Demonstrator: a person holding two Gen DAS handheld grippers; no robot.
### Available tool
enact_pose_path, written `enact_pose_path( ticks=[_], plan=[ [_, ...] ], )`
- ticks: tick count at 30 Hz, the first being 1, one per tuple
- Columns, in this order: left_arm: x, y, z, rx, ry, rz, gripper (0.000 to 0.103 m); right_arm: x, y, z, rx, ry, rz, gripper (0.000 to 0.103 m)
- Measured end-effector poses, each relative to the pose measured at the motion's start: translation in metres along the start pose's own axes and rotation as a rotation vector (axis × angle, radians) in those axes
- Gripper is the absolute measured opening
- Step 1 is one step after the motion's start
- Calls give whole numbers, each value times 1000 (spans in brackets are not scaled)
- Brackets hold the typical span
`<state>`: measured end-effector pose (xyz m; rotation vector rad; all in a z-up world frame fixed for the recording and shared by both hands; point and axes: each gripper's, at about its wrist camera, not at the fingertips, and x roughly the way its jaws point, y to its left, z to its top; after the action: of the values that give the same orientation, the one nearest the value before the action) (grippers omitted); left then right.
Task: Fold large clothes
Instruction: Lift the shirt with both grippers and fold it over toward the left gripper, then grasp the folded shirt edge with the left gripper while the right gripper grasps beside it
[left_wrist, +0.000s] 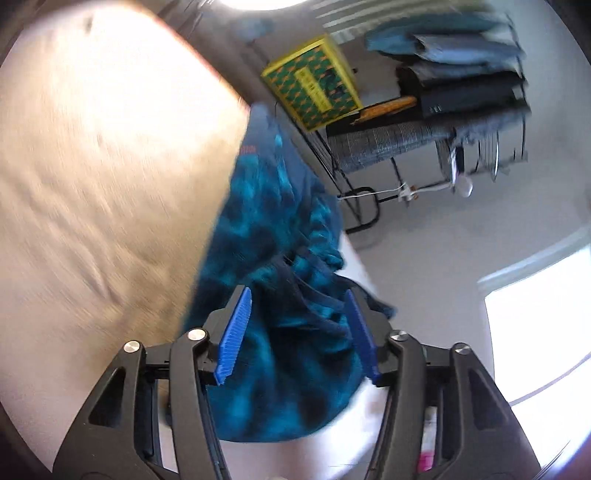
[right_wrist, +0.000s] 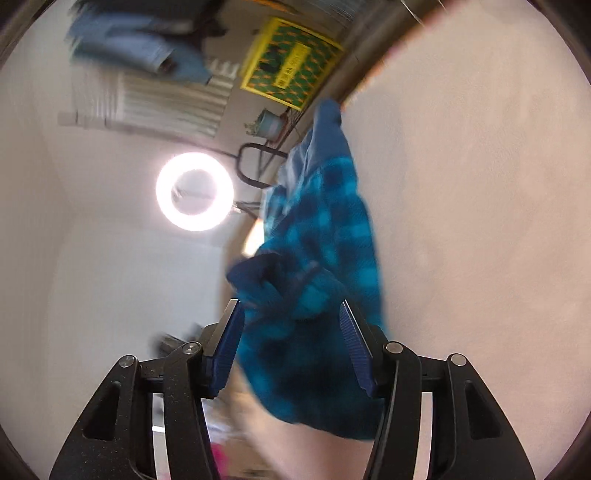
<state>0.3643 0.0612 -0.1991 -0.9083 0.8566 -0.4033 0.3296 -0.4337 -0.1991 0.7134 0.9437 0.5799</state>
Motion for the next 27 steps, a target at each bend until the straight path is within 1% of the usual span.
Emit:
enact_pose_path(
  ticks=[1,2,3,4,5,7,8,9,10,12,13,14,16,17,18,19,20,21,22,24,25,27],
  plan=[
    [2,0,-1,38,3,32,58,4,9,-3,-67,-1,-45,54],
    [9,1,-3,61,29,52,58,9,21,-10,-153,0,-93,54],
    [17,3,-5,70,55,61,58,14,35,-19,-236,8,-115,50],
    [29,4,-9,84,91,76,58,25,58,-32,-358,26,-135,48],
    [39,2,-15,111,118,90,58,32,72,-41,-431,36,-146,46],
    [54,-3,-24,175,145,128,58,54,99,-57,-560,73,-160,46],
    [62,-4,-29,202,156,159,57,65,107,-58,-588,81,-180,46],
    [66,-3,-32,209,164,171,35,78,109,-57,-605,85,-196,46],
    [70,-1,-34,203,185,175,20,89,113,-55,-621,92,-211,46],
    [62,2,-34,177,169,151,14,101,118,-51,-643,96,-234,46],
    [53,1,-34,174,149,138,14,107,123,-48,-668,101,-242,46],
    [46,0,-33,187,127,154,13,112,125,-46,-689,100,-259,46],
    [42,-2,-32,212,107,188,13,136,121,-43,-749,117,-340,45],
    [46,0,-33,225,105,218,12,151,115,-42,-753,139,-369,44],
    [51,3,-34,220,108,241,12,167,103,-39,-722,178,-389,43],
    [56,7,-34,211,109,262,12,178,88,-34,-661,205,-369,43],
    [62,10,-36,214,113,282,14,175,78,-29,-596,188,-315,43],
    [66,12,-37,223,118,292,16,171,71,-24,-552,186,-288,43],
    [67,11,-37,234,122,296,16,166,69,-23,-530,183,-282,43],
    [63,4,-36,255,121,300,18,152,75,-27,-541,178,-286,43],
    [55,-2,-35,268,100,306,18,143,79,-28,-544,165,-277,43],
    [39,-14,-35,288,49,313,18,107,84,-34,-517,93,-214,43]
  ],
)
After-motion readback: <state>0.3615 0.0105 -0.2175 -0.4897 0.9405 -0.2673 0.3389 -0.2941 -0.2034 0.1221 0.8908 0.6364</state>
